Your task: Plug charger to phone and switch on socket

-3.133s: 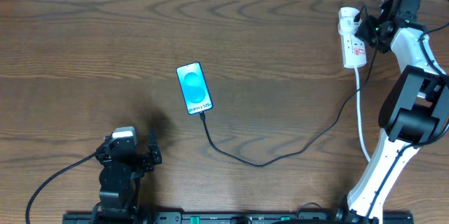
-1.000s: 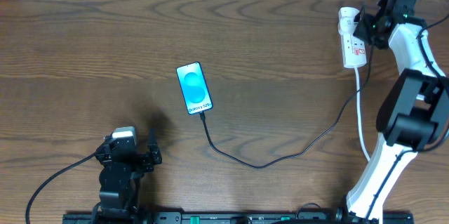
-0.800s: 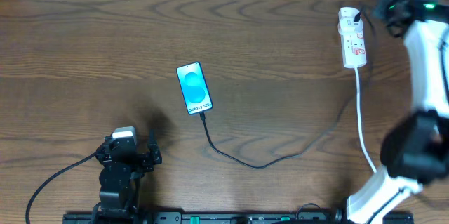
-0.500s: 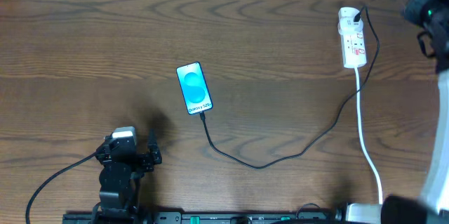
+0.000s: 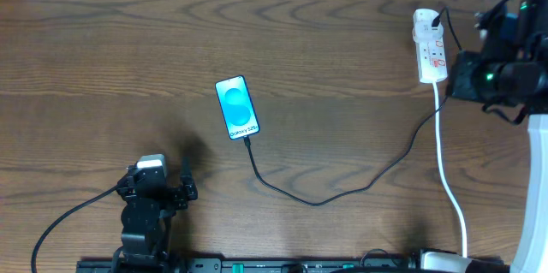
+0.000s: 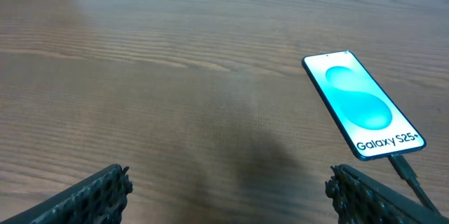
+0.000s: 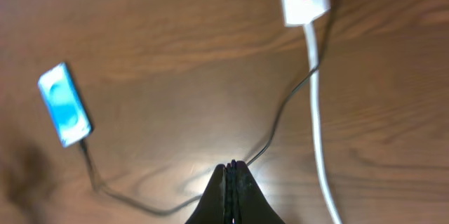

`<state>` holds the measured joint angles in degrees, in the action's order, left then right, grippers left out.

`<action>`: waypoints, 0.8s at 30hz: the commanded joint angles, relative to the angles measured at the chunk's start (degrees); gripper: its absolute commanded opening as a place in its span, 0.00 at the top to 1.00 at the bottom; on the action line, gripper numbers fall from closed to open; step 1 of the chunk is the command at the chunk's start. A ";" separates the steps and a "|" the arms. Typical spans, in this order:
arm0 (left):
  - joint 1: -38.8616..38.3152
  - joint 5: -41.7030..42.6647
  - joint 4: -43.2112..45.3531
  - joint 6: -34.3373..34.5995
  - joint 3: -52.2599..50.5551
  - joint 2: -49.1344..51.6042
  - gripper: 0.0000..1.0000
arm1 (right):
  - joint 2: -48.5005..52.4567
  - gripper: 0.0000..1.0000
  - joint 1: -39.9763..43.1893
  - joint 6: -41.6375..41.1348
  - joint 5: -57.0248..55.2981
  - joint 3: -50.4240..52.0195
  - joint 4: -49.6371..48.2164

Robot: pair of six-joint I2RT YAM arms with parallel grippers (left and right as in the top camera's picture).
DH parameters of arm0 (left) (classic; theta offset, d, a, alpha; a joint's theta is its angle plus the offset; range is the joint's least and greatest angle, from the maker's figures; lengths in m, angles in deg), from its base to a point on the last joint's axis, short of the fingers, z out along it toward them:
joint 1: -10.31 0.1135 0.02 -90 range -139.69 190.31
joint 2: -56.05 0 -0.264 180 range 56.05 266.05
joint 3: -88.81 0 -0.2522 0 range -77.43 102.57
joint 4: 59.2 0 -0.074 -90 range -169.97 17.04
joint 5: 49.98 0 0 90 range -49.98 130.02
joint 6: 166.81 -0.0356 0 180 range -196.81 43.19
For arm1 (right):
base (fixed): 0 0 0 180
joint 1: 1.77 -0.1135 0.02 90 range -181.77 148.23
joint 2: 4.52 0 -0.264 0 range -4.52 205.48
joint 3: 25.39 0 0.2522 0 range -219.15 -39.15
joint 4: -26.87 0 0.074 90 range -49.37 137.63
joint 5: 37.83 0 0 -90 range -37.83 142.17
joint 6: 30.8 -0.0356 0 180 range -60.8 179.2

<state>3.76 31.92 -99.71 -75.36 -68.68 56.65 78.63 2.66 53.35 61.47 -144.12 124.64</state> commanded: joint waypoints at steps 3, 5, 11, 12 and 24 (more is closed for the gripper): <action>-0.28 -0.72 0.09 0.04 -1.14 -0.44 0.07 | -10.38 0.99 -6.58 2.25 3.28 14.29 -6.82; -0.28 -0.72 0.09 0.04 -1.14 -0.44 0.07 | -16.48 0.99 -8.33 1.60 3.23 23.39 -12.20; -0.28 -0.72 0.09 0.04 -1.14 -0.44 0.07 | -32.76 0.75 -9.38 -3.80 3.30 44.68 -22.69; -0.28 -0.72 0.09 0.04 -1.14 -0.44 0.07 | -34.58 0.43 -9.38 -4.72 3.26 46.49 -22.82; -0.28 -0.72 0.09 0.04 -1.14 -0.44 0.07 | -42.29 0.01 -9.35 -5.03 4.79 52.92 -15.61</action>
<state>3.76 31.92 -99.55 -75.36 -68.75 56.63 36.56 -6.31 49.09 65.69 -91.64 108.05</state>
